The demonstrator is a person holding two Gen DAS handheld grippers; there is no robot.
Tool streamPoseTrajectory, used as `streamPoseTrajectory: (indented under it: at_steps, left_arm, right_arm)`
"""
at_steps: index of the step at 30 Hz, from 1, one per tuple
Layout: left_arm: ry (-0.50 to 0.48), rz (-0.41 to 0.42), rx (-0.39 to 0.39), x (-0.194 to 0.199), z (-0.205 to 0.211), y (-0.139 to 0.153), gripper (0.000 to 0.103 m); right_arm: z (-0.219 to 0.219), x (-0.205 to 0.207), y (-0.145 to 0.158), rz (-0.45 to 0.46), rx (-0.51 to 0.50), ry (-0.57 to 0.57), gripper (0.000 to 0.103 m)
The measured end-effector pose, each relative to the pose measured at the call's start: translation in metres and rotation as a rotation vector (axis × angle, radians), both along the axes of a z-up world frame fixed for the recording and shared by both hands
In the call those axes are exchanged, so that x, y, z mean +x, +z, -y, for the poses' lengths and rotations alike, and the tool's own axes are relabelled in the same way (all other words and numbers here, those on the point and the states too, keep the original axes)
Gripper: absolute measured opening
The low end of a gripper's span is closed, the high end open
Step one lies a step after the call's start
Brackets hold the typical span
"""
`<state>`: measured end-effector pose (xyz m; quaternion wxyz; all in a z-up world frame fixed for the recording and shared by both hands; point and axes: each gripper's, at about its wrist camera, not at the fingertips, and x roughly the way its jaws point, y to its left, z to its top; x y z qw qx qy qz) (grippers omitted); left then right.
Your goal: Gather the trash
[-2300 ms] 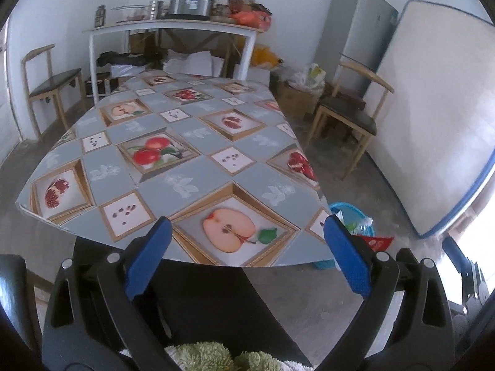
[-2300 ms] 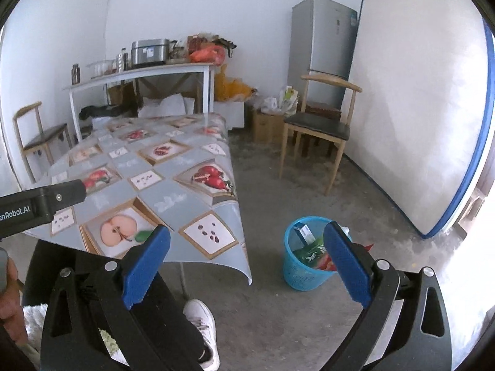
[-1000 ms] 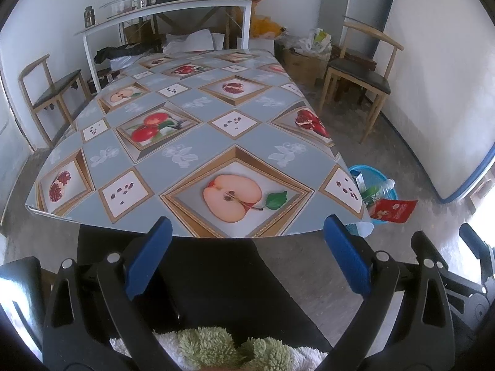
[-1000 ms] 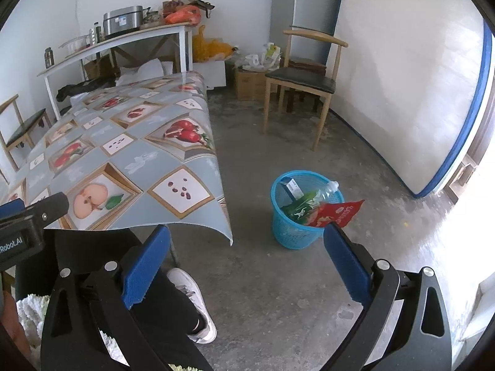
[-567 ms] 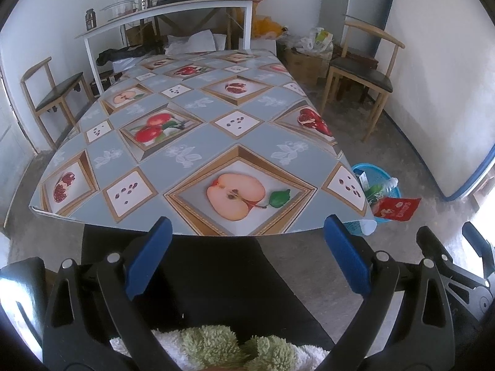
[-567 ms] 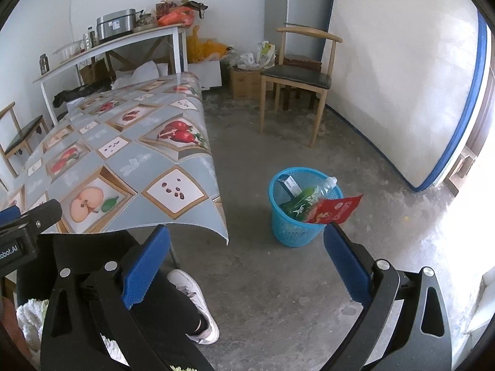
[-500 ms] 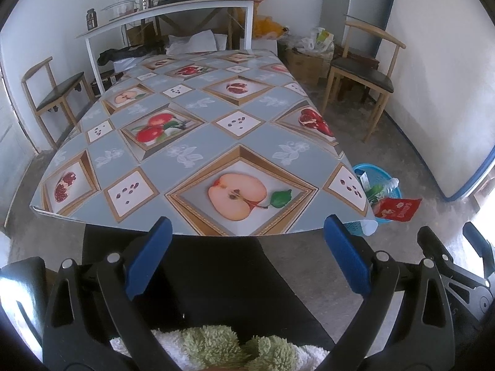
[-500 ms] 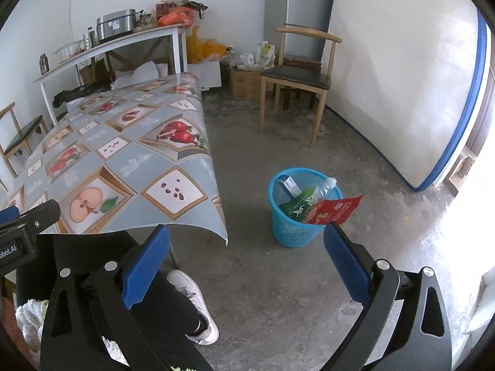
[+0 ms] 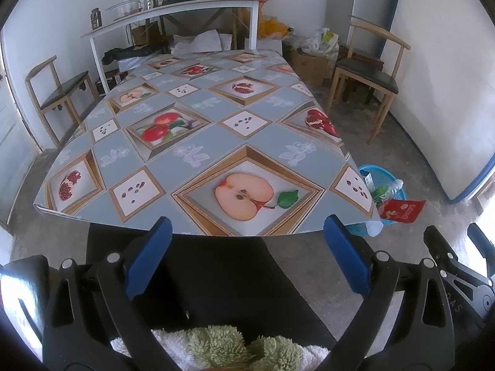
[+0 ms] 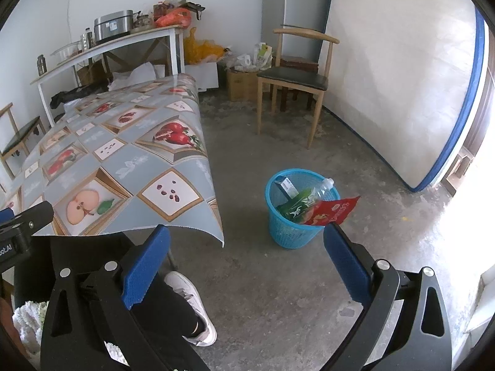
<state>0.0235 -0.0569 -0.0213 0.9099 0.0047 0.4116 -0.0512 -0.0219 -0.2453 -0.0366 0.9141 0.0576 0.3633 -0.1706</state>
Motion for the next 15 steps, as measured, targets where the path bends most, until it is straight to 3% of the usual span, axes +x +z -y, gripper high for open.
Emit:
streamPoseTrajectory:
  at_steps: [15]
  left_arm:
    - [0.0,-0.004,0.001,-0.0001,-0.0016,-0.0003,0.094]
  right_arm:
    - [-0.001,0.0015,-0.0001,-0.001,-0.014,-0.006,0.097]
